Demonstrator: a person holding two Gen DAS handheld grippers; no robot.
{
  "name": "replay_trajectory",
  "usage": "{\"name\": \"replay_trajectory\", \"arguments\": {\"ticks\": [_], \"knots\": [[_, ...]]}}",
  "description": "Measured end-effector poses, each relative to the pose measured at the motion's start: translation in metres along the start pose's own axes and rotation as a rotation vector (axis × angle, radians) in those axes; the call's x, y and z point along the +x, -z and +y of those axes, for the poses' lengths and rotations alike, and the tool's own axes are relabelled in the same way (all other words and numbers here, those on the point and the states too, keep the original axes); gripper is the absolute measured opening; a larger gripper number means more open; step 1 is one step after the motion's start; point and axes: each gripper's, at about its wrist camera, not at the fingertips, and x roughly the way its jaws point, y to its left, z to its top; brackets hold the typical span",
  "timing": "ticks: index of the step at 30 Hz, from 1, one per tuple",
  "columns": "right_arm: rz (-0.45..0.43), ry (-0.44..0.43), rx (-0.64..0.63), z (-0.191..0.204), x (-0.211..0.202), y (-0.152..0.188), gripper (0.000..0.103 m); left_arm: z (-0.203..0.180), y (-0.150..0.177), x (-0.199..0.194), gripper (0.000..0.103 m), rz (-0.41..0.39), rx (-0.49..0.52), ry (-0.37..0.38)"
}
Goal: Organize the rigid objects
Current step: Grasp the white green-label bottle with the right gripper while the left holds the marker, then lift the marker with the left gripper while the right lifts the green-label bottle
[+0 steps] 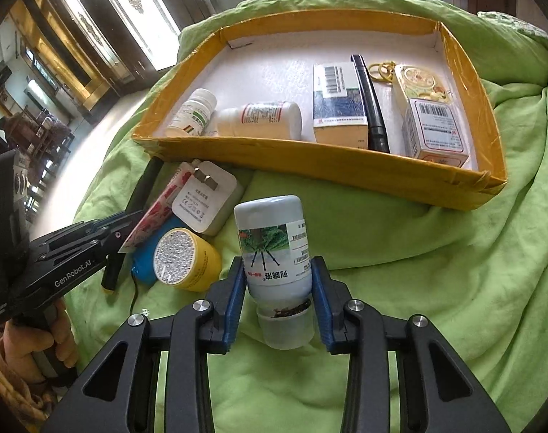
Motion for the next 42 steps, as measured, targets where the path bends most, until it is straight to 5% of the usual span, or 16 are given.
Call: {"name": "replay_trajectory", "arguments": {"ticks": [7, 42], "knots": [[-0.030, -0.029, 0.016, -0.003, -0.019, 0.006, 0.032, 0.012, -0.003, -0.019, 0.012, -0.068, -0.075, 0.065], [-0.051, -0.028, 0.040, 0.002, -0.025, 0.009, 0.032, 0.017, -0.005, -0.032, 0.012, -0.121, -0.095, 0.096]]}}
